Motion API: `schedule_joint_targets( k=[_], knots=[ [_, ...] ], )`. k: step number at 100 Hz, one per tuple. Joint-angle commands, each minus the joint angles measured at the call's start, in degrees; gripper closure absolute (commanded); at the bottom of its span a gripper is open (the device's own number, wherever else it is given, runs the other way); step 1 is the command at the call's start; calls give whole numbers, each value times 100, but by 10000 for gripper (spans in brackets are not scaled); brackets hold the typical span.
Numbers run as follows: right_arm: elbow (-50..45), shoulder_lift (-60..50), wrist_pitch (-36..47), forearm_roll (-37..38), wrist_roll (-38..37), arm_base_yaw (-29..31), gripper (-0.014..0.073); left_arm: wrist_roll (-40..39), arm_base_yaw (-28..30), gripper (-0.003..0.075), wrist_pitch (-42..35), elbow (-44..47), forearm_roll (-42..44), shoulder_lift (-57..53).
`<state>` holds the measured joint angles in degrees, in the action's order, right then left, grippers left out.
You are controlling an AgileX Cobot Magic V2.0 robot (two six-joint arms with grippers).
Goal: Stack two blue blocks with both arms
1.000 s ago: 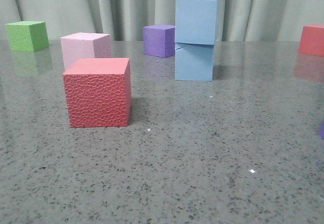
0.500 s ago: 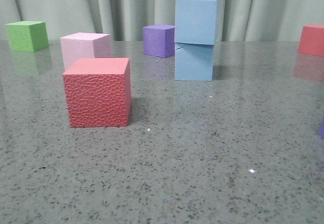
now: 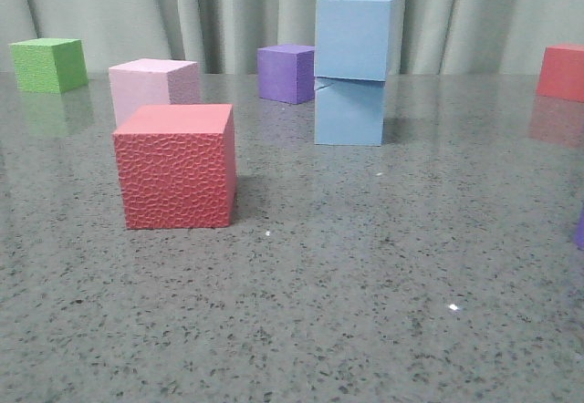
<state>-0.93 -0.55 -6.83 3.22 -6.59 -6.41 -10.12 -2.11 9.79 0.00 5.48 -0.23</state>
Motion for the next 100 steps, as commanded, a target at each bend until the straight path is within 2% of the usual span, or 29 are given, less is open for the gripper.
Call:
schedule_joint_targets(
  k=[1,100],
  knots=[
    [57,-152,636,4,42,11,662,-2,22,739,-458,238,-1,-178],
    [35,-152,683,4,42,269,662,-2,22,739,-445,238,-1,-178]
  ],
)
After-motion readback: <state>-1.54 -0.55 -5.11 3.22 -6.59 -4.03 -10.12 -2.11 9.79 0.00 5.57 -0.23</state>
